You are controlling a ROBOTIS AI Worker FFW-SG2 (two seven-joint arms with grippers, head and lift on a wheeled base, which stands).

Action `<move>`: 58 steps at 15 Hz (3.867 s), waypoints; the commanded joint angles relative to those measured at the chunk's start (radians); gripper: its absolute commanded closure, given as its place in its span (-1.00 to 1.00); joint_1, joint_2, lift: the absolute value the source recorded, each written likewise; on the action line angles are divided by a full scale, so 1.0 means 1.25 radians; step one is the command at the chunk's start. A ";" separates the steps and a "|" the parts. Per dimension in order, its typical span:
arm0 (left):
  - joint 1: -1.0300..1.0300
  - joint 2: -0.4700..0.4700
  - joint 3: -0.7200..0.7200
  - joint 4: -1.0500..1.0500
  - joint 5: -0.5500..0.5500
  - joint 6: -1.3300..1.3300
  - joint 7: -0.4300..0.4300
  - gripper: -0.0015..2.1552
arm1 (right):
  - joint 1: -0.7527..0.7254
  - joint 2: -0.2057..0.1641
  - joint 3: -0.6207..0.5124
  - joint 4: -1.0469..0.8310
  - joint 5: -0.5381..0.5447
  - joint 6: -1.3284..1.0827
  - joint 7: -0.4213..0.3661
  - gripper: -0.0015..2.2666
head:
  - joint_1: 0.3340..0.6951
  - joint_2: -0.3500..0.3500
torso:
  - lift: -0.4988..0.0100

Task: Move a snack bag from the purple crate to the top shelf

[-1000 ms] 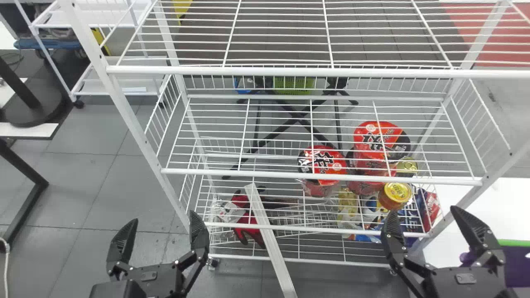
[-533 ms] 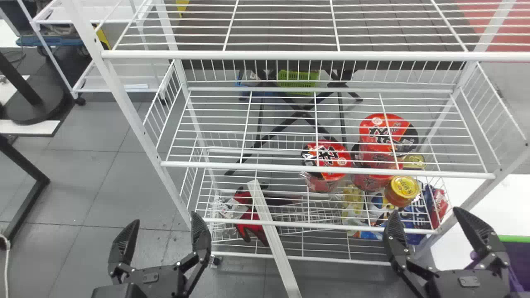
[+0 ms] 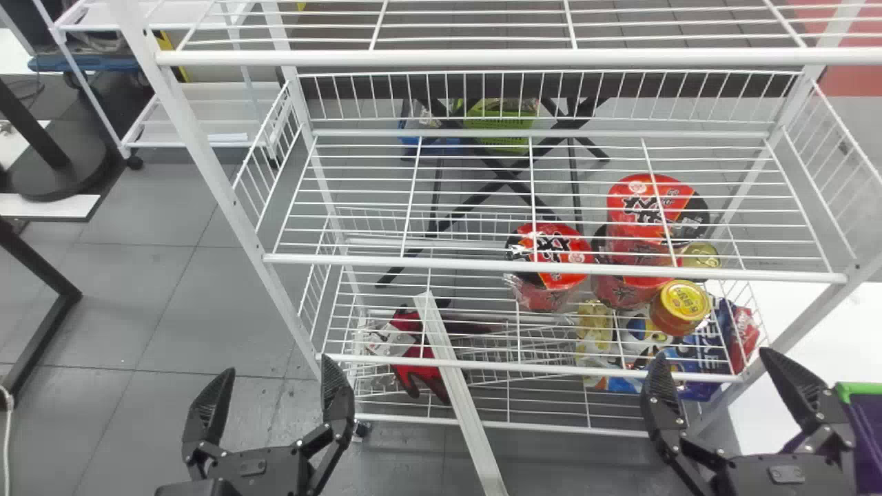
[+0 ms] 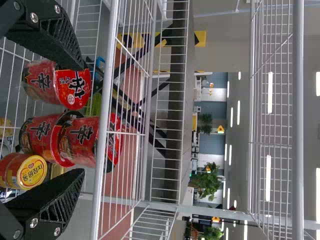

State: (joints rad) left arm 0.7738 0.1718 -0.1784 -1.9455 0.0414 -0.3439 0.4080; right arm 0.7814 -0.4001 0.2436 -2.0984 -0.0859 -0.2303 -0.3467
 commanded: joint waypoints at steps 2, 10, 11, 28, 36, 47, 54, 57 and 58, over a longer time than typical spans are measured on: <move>0.002 0.000 -0.001 -0.001 0.000 0.000 0.000 -1.00 | 0.001 0.000 0.000 0.000 0.000 0.000 0.000 -0.93 | 1.00 0.22 | -0.52; 0.002 0.000 0.000 0.004 0.000 -0.005 0.005 -1.00 | 0.001 0.000 0.000 0.002 0.000 0.000 0.000 -0.93 | 1.00 0.22 | -0.64; 0.002 0.000 0.000 0.005 0.000 -0.005 0.004 -1.00 | 0.001 0.001 0.000 0.002 0.000 0.000 0.000 -0.93 | 1.00 0.22 | -0.66; 0.001 0.000 0.000 0.008 0.000 -0.005 0.005 -1.00 | 0.000 0.001 0.016 0.013 0.009 -0.062 -0.023 -0.93 | 1.00 0.21 | -0.80; -0.001 0.000 0.000 0.009 0.000 -0.005 0.005 -1.00 | -0.002 0.000 0.019 0.017 0.010 -0.062 -0.031 -0.93 | 1.00 0.25 | -0.81; -0.003 0.000 0.000 0.010 0.001 -0.005 0.005 -1.00 | -0.007 -0.003 0.026 0.036 0.012 -0.121 -0.036 -0.93 | 1.00 0.24 | -0.81; -0.001 0.000 -0.001 0.008 0.001 -0.005 0.006 -1.00 | -0.008 -0.003 0.041 0.037 0.032 -0.128 -0.060 -0.93 | 1.00 0.26 | -0.82; 0.001 0.000 -0.002 0.008 0.000 -0.005 0.009 -1.00 | -0.008 -0.003 0.041 0.037 0.033 -0.118 -0.060 -0.93 | 1.00 0.26 | -0.82; 0.001 0.000 -0.002 0.009 -0.001 -0.005 0.009 -1.00 | -0.007 -0.004 0.041 0.036 0.034 -0.116 -0.060 -0.93 | 1.00 0.26 | -0.82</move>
State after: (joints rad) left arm 0.7744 0.1718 -0.1803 -1.9348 0.0422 -0.3504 0.4184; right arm 0.7717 -0.4035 0.2945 -2.0525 -0.0443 -0.3796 -0.4221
